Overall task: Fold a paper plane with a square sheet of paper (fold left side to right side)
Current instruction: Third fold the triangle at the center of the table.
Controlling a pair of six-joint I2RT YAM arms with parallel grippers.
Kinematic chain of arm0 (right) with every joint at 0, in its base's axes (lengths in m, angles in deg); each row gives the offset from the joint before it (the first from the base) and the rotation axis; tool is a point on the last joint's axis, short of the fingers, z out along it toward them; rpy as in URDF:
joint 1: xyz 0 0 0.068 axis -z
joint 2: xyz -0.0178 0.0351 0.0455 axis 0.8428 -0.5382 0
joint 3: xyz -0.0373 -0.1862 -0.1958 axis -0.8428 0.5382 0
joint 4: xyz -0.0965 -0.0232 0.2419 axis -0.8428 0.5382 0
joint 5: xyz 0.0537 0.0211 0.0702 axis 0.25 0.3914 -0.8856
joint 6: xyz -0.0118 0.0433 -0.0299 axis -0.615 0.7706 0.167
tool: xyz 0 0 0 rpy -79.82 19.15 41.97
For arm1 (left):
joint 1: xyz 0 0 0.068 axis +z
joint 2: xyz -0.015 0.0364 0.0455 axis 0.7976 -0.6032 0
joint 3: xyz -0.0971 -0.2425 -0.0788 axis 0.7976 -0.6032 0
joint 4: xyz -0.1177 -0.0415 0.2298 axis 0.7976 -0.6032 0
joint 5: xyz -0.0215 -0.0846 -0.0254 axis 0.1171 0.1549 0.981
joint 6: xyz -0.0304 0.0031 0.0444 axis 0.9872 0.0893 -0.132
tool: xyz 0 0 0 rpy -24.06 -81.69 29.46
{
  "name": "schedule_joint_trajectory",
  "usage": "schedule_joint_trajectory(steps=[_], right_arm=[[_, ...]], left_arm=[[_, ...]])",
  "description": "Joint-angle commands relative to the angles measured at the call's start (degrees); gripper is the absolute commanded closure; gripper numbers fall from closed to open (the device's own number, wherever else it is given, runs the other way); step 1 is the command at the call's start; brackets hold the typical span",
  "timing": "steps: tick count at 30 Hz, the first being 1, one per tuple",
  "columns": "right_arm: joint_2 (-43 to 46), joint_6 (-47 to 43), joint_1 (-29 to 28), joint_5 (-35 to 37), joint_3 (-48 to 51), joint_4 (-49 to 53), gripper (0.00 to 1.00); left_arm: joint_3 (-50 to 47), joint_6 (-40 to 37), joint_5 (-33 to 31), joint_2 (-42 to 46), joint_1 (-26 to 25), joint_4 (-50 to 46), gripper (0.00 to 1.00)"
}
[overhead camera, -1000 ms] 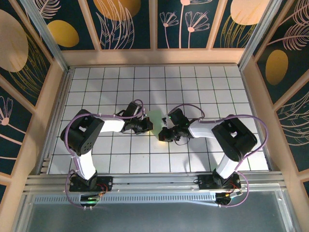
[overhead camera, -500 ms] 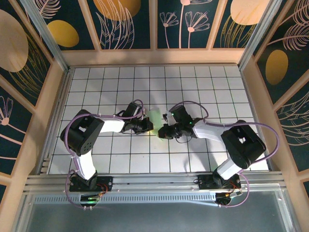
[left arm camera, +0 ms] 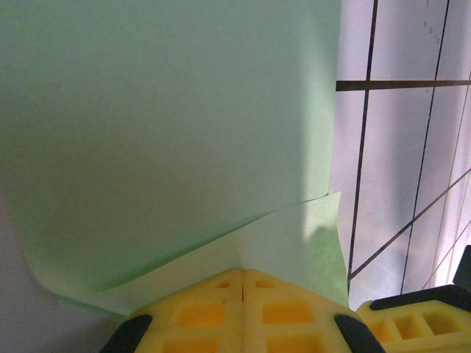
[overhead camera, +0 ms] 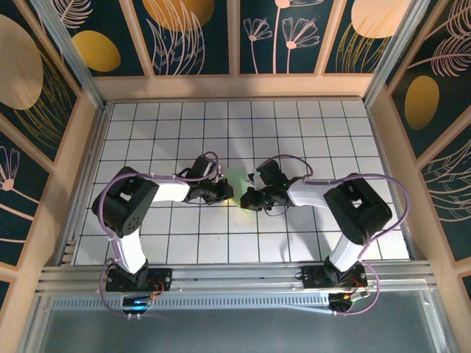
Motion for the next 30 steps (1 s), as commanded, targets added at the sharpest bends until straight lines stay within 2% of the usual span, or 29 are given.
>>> schedule_joint_trajectory(steps=[1, 22, 30], right_arm=[[-0.86, 1.1, 0.31, 1.18, -0.59, 2.23, 1.0], [0.91, 1.32, -0.8, -0.61, 3.58, 8.97, 1.0], [5.23, -0.03, -0.89, -2.59, 2.9, 12.15, 1.0]], left_arm=[[-2.64, 0.83, -5.12, -2.05, -0.27, -4.99, 0.95], [-3.36, 1.74, -6.27, -1.75, -0.27, -4.99, 0.97], [-3.52, 1.95, -5.99, -1.42, -0.27, -4.31, 0.97]])
